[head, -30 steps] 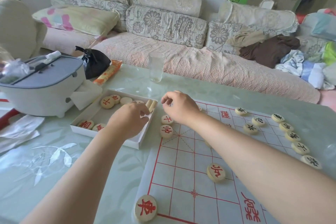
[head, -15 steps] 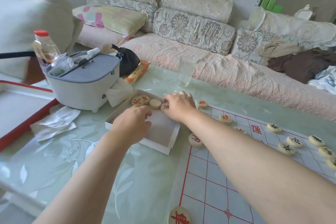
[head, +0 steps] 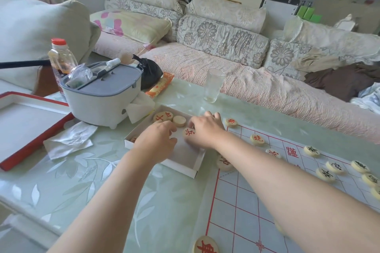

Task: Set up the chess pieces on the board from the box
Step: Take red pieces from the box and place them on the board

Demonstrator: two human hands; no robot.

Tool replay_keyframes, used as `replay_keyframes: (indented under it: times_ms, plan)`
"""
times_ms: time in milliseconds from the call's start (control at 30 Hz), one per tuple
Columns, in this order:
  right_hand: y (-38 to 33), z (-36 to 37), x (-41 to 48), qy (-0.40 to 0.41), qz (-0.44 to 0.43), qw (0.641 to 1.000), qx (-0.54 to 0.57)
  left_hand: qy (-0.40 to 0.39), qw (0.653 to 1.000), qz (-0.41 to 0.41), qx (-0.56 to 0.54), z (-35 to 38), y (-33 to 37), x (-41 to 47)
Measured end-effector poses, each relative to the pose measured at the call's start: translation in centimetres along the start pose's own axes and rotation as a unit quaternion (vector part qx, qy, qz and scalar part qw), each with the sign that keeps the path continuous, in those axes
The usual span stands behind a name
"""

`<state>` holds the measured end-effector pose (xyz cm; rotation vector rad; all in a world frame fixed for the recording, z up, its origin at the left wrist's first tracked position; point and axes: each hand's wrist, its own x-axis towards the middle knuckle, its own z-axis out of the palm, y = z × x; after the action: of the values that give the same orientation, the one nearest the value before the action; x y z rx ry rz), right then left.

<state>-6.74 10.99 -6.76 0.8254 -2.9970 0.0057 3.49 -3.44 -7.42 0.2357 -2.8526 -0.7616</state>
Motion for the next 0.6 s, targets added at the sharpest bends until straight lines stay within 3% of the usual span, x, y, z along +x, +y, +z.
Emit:
replay_keyframes:
  times_ms: [133,267,400,600]
  plan:
    - [-0.9,-0.1,-1.5,0.089,-0.032,0.988,0.122,0.021,0.998,-0.029,-0.050,-0.2,-0.2,0.1]
    - [-2.9,-0.6,-2.7,0.087,-0.065,0.945,0.308,0.048,0.983,-0.092,-0.149,-0.9,-0.2,0.0]
    - [-4.8,-0.7,-2.3,0.085,-0.095,0.929,0.349,0.078,0.967,-0.143,-0.198,-1.9,-1.1,-0.4]
    - [-6.0,0.3,0.8,0.044,-0.075,0.952,0.293,0.130,0.959,-0.166,-0.187,-3.8,-2.6,-0.8]
